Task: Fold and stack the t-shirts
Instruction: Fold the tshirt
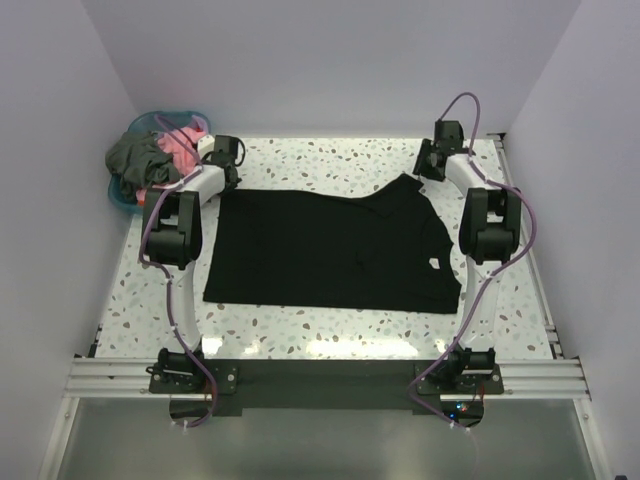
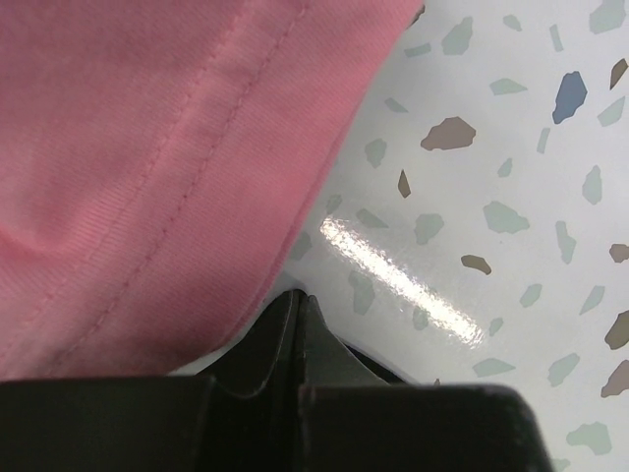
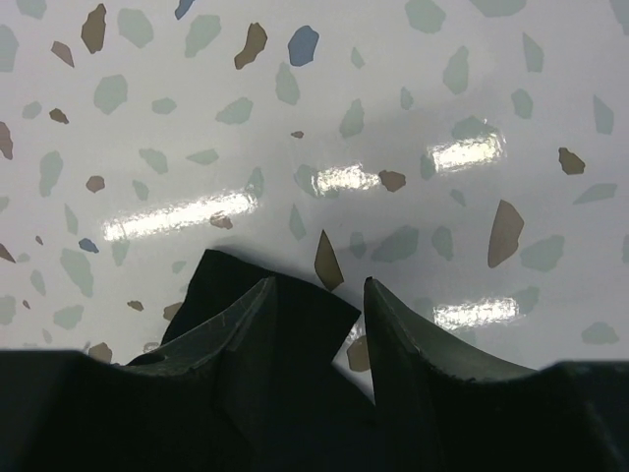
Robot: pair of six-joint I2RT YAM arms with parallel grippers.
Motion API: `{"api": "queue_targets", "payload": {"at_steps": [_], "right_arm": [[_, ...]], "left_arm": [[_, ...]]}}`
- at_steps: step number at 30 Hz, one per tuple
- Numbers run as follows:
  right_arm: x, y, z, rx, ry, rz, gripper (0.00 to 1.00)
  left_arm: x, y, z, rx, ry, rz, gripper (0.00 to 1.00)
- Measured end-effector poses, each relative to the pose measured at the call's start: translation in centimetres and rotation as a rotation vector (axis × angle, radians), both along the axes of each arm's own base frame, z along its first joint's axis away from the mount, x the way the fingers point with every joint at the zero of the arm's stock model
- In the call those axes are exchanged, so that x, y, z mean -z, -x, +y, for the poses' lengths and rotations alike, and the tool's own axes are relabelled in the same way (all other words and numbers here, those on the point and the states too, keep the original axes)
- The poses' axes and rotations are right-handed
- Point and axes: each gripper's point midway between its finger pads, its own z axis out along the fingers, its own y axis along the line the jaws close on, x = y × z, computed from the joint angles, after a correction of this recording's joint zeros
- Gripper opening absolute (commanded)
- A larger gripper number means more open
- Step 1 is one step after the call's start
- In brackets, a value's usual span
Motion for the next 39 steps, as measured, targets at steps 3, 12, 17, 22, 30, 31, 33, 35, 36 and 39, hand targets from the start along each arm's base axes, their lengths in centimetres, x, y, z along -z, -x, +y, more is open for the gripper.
{"api": "queue_targets", "payload": {"at_steps": [3, 12, 17, 22, 30, 31, 33, 35, 36, 39], "right_arm": [[0.1, 0.4, -0.1, 0.002, 0.002, 0.008, 0.44], [1.3, 1.6, -0.2, 0.019, 0.017, 0.059, 0.36], [1.5, 1.8, 0.2, 0.013, 0.020, 0.069, 0.34], [1.9, 1.9, 0.4, 0.014, 0.029, 0.079, 0.33], [2.0, 1.0, 0.4, 0.018, 0.037, 0.066, 0.26], [2.0, 1.0, 0.4, 0.018, 0.037, 0.067, 0.23], [2.0, 1.0, 0.4, 0.018, 0.037, 0.067, 0.12], [2.0, 1.0, 0.4, 0.019, 0.034, 0.067, 0.06], [2.0, 1.0, 0.4, 0.020, 0.034, 0.067, 0.00], [2.0, 1.0, 0.5, 0.021, 0.028, 0.067, 0.00]], "left_arm": [[0.0, -0.1, 0.0, 0.001, 0.001, -0.005, 0.00], [0.0, -0.1, 0.0, 0.001, 0.003, -0.014, 0.00], [0.0, -0.1, -0.1, 0.002, 0.004, -0.018, 0.00], [0.0, -0.1, -0.1, 0.002, 0.004, -0.020, 0.00], [0.0, -0.1, -0.1, 0.004, 0.006, -0.021, 0.00], [0.0, 0.0, -0.1, 0.004, 0.006, -0.021, 0.00], [0.0, 0.0, -0.1, 0.004, 0.007, -0.021, 0.00], [0.0, -0.1, -0.2, 0.006, 0.009, -0.022, 0.00], [-0.1, -0.1, -0.2, 0.007, 0.010, -0.022, 0.00], [-0.1, 0.0, -0.3, 0.013, 0.016, -0.025, 0.00]]}}
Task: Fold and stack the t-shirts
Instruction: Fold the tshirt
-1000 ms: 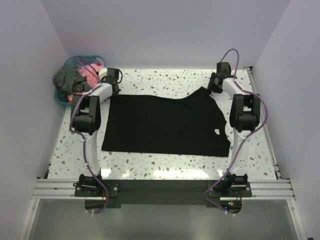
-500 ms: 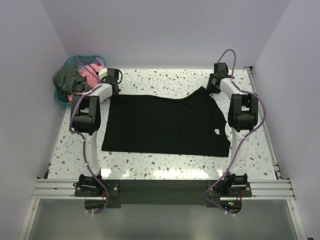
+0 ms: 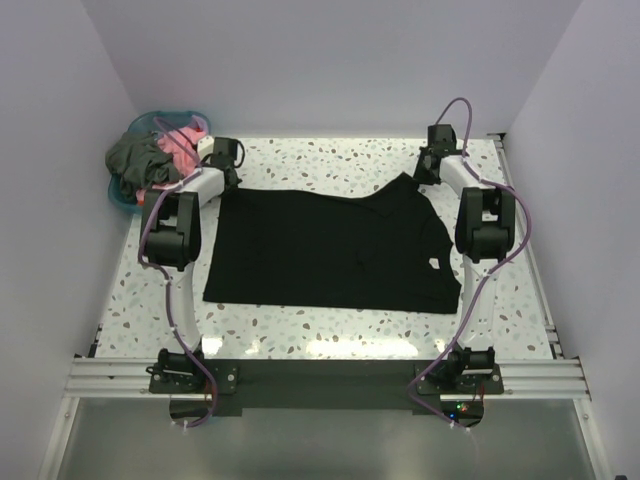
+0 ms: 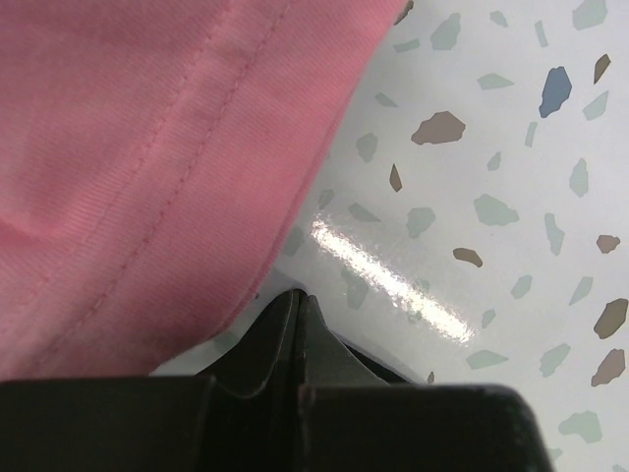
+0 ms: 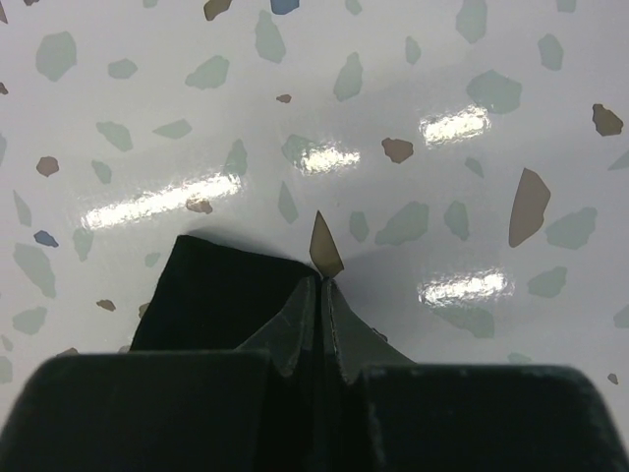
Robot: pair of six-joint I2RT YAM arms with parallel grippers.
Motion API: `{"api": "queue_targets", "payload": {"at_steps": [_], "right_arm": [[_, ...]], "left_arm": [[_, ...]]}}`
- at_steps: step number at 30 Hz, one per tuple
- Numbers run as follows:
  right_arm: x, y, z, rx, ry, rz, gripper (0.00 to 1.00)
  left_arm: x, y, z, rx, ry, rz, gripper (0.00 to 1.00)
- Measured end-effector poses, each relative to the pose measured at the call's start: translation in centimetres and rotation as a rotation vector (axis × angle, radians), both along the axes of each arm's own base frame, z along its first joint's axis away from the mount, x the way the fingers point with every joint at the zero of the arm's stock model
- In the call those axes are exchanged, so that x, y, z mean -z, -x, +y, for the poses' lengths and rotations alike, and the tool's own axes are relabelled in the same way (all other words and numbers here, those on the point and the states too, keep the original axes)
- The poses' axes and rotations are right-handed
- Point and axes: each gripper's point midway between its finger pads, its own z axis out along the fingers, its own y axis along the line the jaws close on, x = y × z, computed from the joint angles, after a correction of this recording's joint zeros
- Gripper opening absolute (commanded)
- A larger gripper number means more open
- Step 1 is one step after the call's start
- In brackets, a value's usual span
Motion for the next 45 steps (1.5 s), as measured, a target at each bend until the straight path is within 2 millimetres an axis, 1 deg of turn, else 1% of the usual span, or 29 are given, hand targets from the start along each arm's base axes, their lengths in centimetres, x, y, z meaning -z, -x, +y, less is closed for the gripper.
{"api": "queue_targets", "payload": {"at_steps": [6, 9, 12, 17, 19, 21, 29, 32, 34, 40, 45], "right_arm": [[-0.3, 0.1, 0.1, 0.017, -0.017, -0.002, 0.00], [-1.3, 0.4, 0.3, 0.027, -0.034, -0.011, 0.00], [-3.5, 0.9, 0.6, 0.033, -0.056, -0.036, 0.00], [-8.4, 1.7, 0.7, 0.043, -0.079, -0.111, 0.00], [-9.8, 2.3, 0.8, 0.047, -0.088, -0.132, 0.00], [-10.6, 2.9, 0.8, 0.054, -0.096, -0.141, 0.00], [-10.3, 6.6, 1.2, 0.079, -0.148, -0.105, 0.00], [-10.5, 8.4, 1.4, 0.095, -0.173, -0.101, 0.00], [-11.0, 9.5, 1.6, 0.102, -0.191, -0.107, 0.00], [-13.8, 12.4, 1.9, 0.125, -0.239, -0.167, 0.00], [-14.6, 15.5, 2.0, 0.145, -0.269, -0.184, 0.00]], "left_arm": [[-0.1, 0.3, -0.2, 0.012, 0.012, -0.015, 0.00], [-0.2, 0.6, -0.3, 0.022, 0.014, -0.012, 0.00], [-0.6, 0.8, -0.4, 0.032, 0.015, -0.018, 0.00], [-2.1, 0.6, -0.5, 0.042, 0.019, -0.058, 0.00], [-2.6, 0.6, -0.6, 0.045, 0.022, -0.075, 0.00], [-2.9, 0.7, -0.6, 0.051, 0.025, -0.084, 0.00], [-3.9, 1.5, -0.8, 0.079, 0.027, -0.103, 0.00], [-4.1, 2.0, -0.8, 0.088, 0.026, -0.108, 0.00], [-4.4, 2.3, -0.7, 0.094, 0.024, -0.112, 0.00], [-5.3, 3.3, -0.4, 0.105, 0.017, -0.125, 0.00], [-5.3, 4.6, -0.2, 0.110, 0.006, -0.110, 0.00]]}}
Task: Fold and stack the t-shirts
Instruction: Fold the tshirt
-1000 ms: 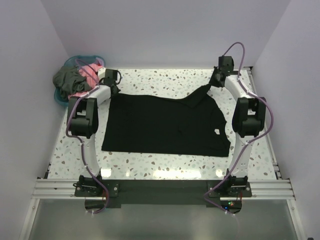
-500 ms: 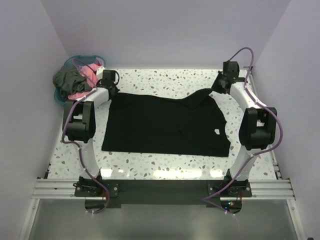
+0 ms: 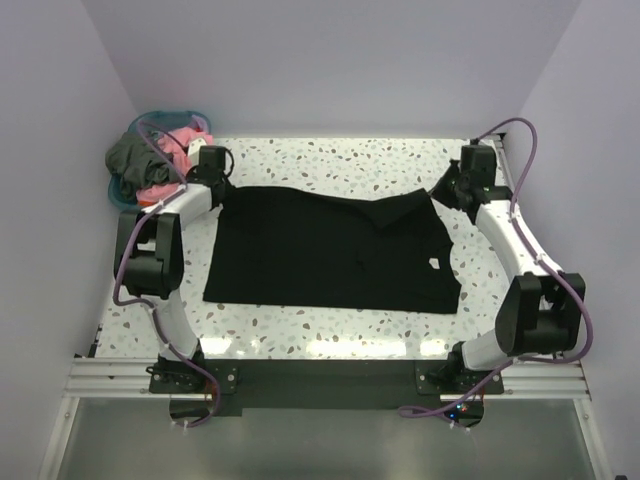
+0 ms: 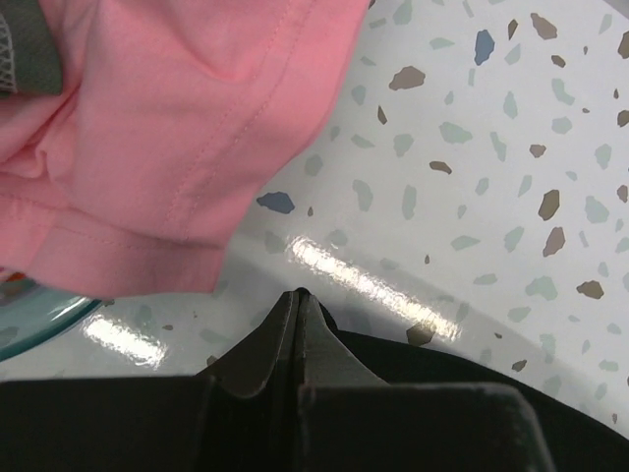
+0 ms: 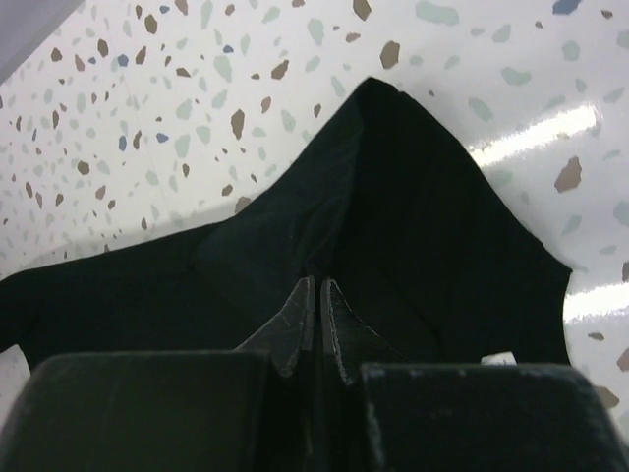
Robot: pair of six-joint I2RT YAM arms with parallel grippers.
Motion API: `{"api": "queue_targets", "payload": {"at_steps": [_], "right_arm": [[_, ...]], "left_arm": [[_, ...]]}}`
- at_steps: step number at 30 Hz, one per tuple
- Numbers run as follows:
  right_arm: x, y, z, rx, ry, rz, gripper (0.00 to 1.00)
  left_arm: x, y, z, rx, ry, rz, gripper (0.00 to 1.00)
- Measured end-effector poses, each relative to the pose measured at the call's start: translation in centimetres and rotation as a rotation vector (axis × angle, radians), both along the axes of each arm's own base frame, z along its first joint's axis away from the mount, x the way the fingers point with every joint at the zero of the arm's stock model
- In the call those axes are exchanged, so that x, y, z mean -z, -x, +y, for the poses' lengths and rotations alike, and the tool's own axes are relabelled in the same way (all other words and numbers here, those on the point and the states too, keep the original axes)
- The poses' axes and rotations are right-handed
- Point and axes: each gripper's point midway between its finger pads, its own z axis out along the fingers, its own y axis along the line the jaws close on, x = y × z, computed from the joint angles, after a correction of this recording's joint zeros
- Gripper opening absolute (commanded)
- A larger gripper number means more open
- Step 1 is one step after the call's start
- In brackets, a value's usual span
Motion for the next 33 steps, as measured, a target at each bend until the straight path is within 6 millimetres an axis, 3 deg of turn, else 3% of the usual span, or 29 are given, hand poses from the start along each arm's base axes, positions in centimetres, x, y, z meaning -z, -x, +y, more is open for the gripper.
{"api": "queue_targets", "payload": {"at_steps": [8, 15, 22, 29, 31, 32, 33], "right_arm": [[0.4, 4.7, 0.3, 0.014, -0.044, 0.007, 0.00], [-0.9, 8.4, 0.4, 0.024, -0.066, -0.026, 0.00], [-2.0, 11.8, 0.5, 0.022, -0.081, -0.042, 0.00], [-0.5, 16.0, 0.4, 0.036, -0.095, -0.002, 0.00], [0.3, 17.3, 0.3, 0.046, -0.099, 0.017, 0.06], [0.7, 18.0, 0.3, 0.051, -0.101, 0.027, 0.19], [1.1, 18.6, 0.3, 0.061, -0.106, 0.035, 0.25]], "left_arm": [[-0.5, 2.4, 0.5, -0.015, -0.014, 0.020, 0.00], [-1.8, 4.7, 0.9, -0.037, -0.009, 0.010, 0.00], [-1.4, 8.2, 1.4, -0.068, 0.001, 0.039, 0.00], [-0.5, 11.7, 1.6, -0.103, 0.028, 0.058, 0.00], [-0.1, 13.0, 1.6, -0.115, 0.039, 0.064, 0.00], [0.2, 13.6, 1.7, -0.121, 0.044, 0.068, 0.00], [0.5, 14.3, 1.7, -0.127, 0.048, 0.071, 0.03]]}}
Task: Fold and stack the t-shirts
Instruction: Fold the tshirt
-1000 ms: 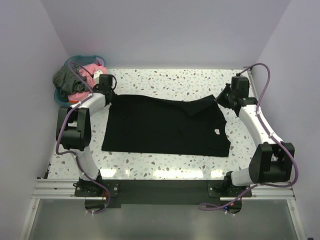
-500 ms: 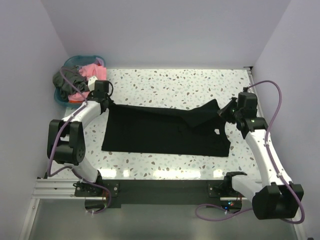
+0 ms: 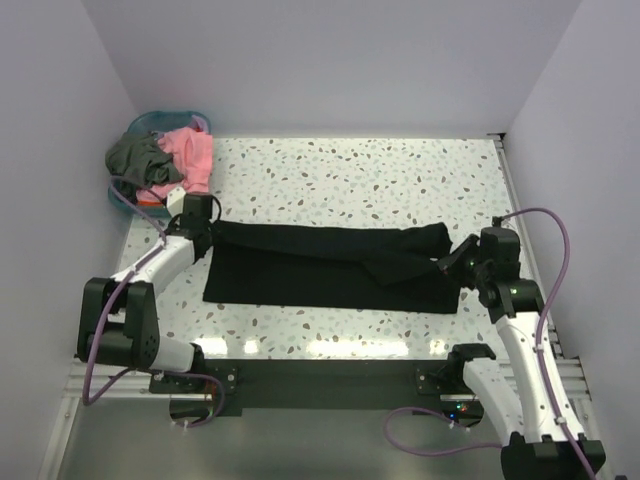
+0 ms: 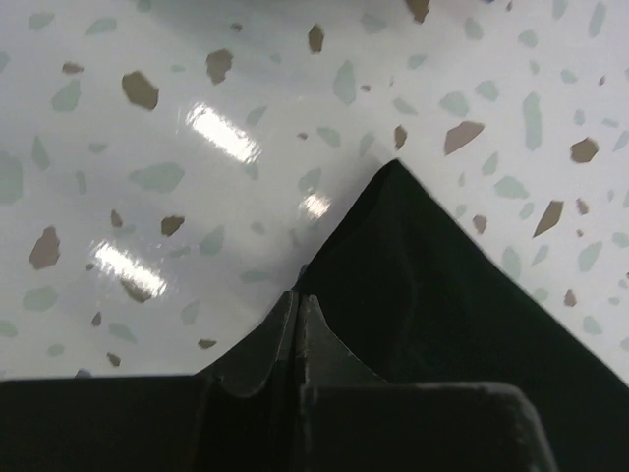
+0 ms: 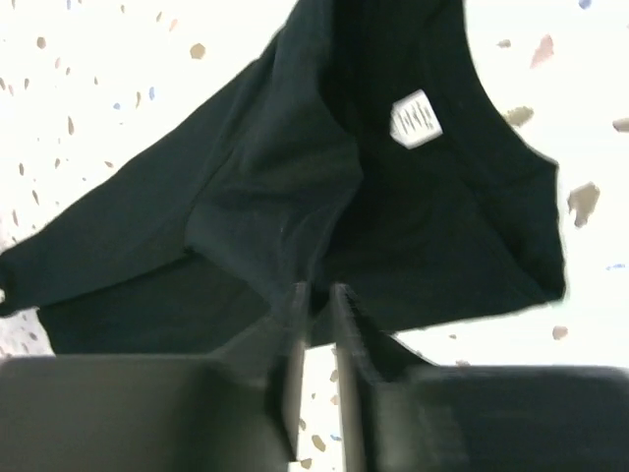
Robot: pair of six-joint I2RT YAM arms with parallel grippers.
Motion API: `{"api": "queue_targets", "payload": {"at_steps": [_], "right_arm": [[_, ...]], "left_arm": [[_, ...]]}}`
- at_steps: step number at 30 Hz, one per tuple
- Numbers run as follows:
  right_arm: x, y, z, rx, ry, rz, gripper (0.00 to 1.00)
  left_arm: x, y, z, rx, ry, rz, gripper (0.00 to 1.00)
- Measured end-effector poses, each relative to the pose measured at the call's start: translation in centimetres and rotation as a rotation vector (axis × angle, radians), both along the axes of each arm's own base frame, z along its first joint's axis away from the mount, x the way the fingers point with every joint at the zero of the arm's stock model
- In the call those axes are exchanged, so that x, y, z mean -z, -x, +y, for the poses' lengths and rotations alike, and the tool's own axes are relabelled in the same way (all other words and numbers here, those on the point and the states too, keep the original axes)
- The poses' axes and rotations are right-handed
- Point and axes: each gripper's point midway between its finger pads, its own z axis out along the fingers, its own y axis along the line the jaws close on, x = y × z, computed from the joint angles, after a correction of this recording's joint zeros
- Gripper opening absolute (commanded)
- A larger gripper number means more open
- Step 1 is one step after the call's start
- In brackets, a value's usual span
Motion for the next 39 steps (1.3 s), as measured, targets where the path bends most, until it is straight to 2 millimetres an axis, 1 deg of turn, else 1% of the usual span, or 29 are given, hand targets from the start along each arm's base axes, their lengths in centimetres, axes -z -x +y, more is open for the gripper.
{"api": "queue_targets", "payload": {"at_steps": [1, 2, 3, 4, 5, 7, 10, 11, 12, 13, 14, 15, 16, 18, 21, 23, 25, 29, 34, 39], "right_arm": [[0.3, 0.4, -0.1, 0.002, 0.005, 0.003, 0.29], [0.6, 0.9, -0.2, 0.007, 0.007, 0.013, 0.34], [1.0, 1.3, -0.2, 0.009, 0.008, 0.025, 0.48], [1.2, 1.6, -0.3, 0.012, 0.008, 0.036, 0.50], [1.4, 1.7, -0.4, 0.010, 0.016, 0.043, 0.54], [1.6, 1.7, -0.6, 0.006, 0.035, 0.055, 0.55], [2.0, 1.5, -0.8, -0.012, 0.063, 0.073, 0.54], [2.2, 1.3, -0.8, -0.021, 0.072, 0.082, 0.54], [2.5, 1.1, -0.8, -0.031, 0.079, 0.092, 0.51], [2.7, 0.9, -0.8, -0.042, 0.087, 0.104, 0.44], [3.0, 0.5, -0.6, -0.059, 0.097, 0.114, 0.40], [3.3, 0.3, -0.3, -0.079, 0.106, 0.124, 0.37], [3.5, 0.1, 0.2, -0.102, 0.112, 0.131, 0.36], [3.7, -0.2, 1.9, -0.175, 0.153, 0.132, 0.36], [3.6, -0.4, 5.7, -0.323, 0.229, 0.111, 0.31], [3.9, -0.6, 8.0, -0.407, 0.271, 0.103, 0.31], [4.8, -0.7, 9.6, -0.462, 0.310, 0.108, 0.32], [7.4, -0.6, 11.3, -0.551, 0.404, 0.155, 0.33], [9.2, -0.8, 12.9, -0.625, 0.464, 0.157, 0.34], [11.5, -0.9, 13.3, -0.661, 0.532, 0.202, 0.34]], "left_arm": [[0.4, 0.7, 0.0, -0.008, 0.007, 0.004, 0.07], [0.8, 1.4, 0.1, -0.014, 0.012, 0.010, 0.16], [1.1, 2.0, 0.1, -0.016, 0.014, 0.017, 0.23], [1.5, 2.7, 0.1, -0.021, 0.021, 0.024, 0.35], [1.7, 3.1, 0.1, -0.025, 0.026, 0.025, 0.42], [2.0, 3.8, 0.1, -0.029, 0.032, 0.027, 0.46], [1.7, 4.3, 0.0, -0.026, 0.042, 0.009, 0.47], [1.5, 4.4, -0.1, -0.024, 0.047, -0.002, 0.45], [1.2, 4.3, -0.2, -0.020, 0.054, -0.015, 0.43], [0.9, 4.3, -0.4, -0.016, 0.063, -0.027, 0.42], [0.7, 4.2, -0.5, -0.012, 0.069, -0.037, 0.40], [0.4, 4.0, -0.7, -0.006, 0.075, -0.049, 0.39], [0.3, 3.8, -1.0, 0.002, 0.078, -0.055, 0.37], [0.3, 3.7, -1.7, 0.025, 0.080, -0.055, 0.37], [0.2, 3.4, -3.2, 0.065, 0.085, -0.053, 0.36], [0.3, 3.2, -3.6, 0.075, 0.087, -0.050, 0.36], [0.5, 3.3, -3.6, 0.076, 0.086, -0.044, 0.36], [0.6, 3.2, -3.6, 0.077, 0.086, -0.042, 0.35], [0.8, 3.0, -3.7, 0.081, 0.090, -0.045, 0.35], [0.7, 2.8, -3.8, 0.082, 0.093, -0.054, 0.35]]}}
